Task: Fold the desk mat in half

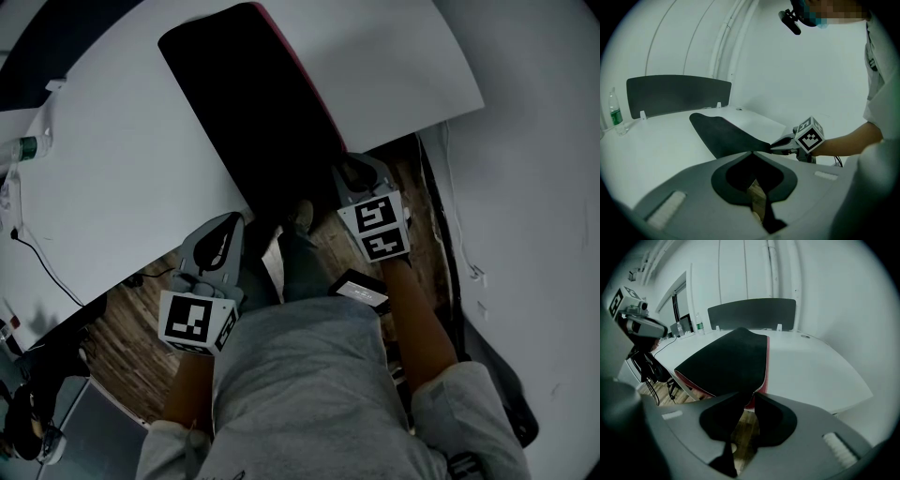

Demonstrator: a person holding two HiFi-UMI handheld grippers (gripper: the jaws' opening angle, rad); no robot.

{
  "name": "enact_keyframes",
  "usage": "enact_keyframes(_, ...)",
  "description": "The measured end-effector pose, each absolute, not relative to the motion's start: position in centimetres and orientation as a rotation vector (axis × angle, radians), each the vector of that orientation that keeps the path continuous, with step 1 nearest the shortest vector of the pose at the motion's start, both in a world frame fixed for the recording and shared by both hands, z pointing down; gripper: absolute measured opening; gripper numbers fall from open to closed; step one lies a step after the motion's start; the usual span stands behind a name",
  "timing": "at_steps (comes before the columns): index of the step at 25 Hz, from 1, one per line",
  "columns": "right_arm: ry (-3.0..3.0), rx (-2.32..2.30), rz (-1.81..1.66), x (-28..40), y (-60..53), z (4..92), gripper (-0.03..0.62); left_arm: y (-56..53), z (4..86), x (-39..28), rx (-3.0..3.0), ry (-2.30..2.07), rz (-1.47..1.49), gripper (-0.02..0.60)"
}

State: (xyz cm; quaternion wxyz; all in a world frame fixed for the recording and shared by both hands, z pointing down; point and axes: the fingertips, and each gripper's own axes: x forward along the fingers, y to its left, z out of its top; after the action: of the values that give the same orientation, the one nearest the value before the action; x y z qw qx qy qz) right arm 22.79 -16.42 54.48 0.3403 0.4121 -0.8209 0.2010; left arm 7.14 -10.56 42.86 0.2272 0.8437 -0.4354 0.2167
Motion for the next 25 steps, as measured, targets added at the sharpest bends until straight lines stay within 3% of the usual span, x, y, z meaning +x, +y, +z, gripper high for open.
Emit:
enact_keyframes(13, -2.112, 1.104, 0.521, 24.3, -15.0, 54.3, 0.063, -9.1, 42.4, 7.2, 2.334, -1.199, 0.606, 0.02)
enact_keyframes(20, -2.155, 1.201, 0.493, 24.0, -14.5, 51.0, 0.008, -8.6, 41.5, 6.5, 2.379, -1.175, 0.594, 0.02)
enact_keyframes(25, -2.218, 1.222, 0.495, 22.7, -13.5, 48.0, 0.008, -8.6, 40.3, 6.2, 2.417, -1.162, 0.578, 0.02)
